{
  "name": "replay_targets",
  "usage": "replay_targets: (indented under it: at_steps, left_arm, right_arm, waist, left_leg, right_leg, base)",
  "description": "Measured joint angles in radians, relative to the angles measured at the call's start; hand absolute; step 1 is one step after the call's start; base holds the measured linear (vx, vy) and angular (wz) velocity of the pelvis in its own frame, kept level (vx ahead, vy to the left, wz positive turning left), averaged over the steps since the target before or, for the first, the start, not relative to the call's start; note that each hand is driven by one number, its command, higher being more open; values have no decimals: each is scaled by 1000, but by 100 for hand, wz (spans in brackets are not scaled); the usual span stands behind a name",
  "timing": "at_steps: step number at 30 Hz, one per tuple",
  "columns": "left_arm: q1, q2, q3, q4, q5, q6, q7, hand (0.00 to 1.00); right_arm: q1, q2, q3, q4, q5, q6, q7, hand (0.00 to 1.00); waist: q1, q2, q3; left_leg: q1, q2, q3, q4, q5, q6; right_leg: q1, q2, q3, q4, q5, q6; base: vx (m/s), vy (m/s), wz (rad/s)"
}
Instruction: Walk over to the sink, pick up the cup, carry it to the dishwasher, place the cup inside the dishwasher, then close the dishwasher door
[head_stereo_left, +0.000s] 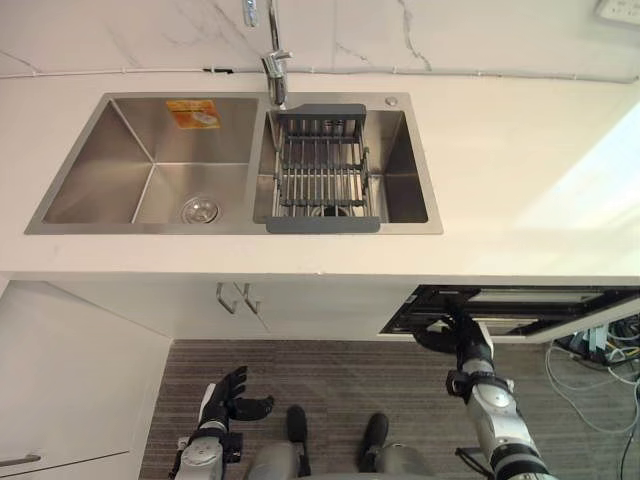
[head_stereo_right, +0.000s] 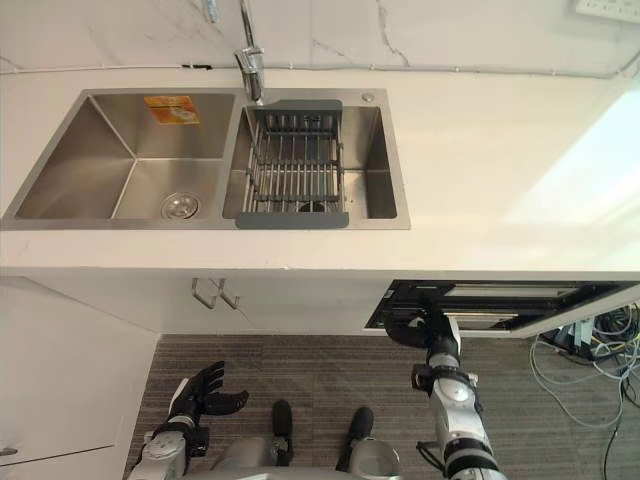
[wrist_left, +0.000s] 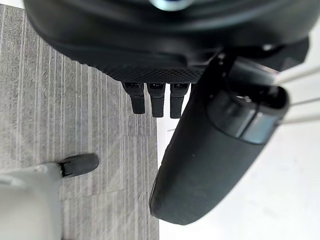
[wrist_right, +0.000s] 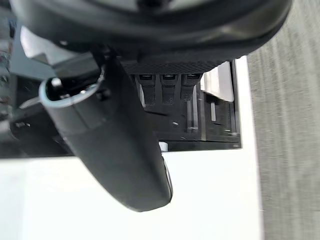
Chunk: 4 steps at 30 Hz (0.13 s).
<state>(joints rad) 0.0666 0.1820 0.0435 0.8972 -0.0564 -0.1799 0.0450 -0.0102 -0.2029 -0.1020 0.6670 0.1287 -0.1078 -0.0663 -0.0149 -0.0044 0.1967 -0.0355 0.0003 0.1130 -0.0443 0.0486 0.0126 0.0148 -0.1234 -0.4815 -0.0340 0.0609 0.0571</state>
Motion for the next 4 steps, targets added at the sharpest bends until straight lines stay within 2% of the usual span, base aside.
replay_targets:
  at_steps: [4]
  left_arm:
    - [14, 16, 26, -11, 0, 0, 1, 90]
  right_arm:
    - [30, 16, -3, 44, -79, 20, 0, 90]
  waist:
    - [-2, -12, -9]
  left_leg:
    - [15, -8, -17, -16, 5, 2]
  right_leg:
    - [17, -5, -18, 0, -7, 7]
  base:
    - [37, 27, 13]
